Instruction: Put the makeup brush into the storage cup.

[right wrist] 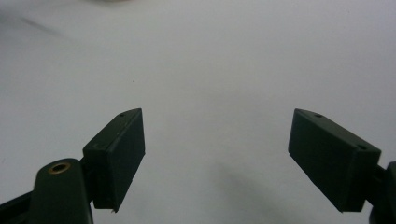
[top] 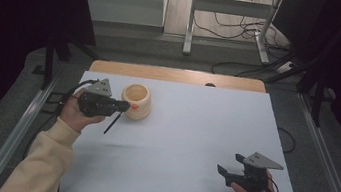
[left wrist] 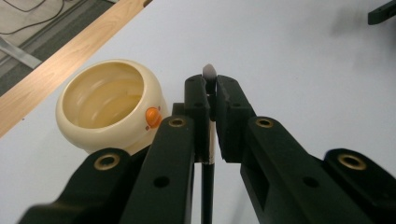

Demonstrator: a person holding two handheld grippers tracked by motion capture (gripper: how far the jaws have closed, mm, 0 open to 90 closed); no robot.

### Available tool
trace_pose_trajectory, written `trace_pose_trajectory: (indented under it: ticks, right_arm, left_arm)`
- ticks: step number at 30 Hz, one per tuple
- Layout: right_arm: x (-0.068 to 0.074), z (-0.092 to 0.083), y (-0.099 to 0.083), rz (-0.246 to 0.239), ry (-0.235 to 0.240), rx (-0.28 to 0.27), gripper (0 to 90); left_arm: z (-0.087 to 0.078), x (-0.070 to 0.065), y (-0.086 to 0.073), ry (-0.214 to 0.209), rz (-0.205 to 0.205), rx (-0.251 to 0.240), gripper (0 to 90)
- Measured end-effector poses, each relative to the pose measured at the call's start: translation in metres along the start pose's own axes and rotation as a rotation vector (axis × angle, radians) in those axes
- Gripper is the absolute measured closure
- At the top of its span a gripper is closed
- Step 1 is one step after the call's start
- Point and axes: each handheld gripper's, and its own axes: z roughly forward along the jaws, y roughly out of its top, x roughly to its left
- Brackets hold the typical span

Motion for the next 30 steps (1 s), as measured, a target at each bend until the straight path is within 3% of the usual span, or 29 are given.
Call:
trace_pose_trajectory:
  ticks: [12, 22, 30]
  right_arm:
    - [-0.0004, 0.0001, -0.0001, 0.003, -0.002, 0.002, 18.9]
    - [-0.0009, 0.0005, -0.0004, 0.004, -0.002, 0.004, 18.9]
    - [-0.0008, 0.0005, -0.0003, 0.004, -0.003, 0.006, 18.9]
  left_arm:
    - [-0.0063, 0.0014, -0.0009, 0.055, -0.065, -0.093, 84.1]
    - [-0.0037, 0.0021, -0.0023, 0.059, -0.077, -0.103, 84.1]
    - [-0.0046, 0.0050, 0.0026, 0.090, -0.094, -0.112, 84.1]
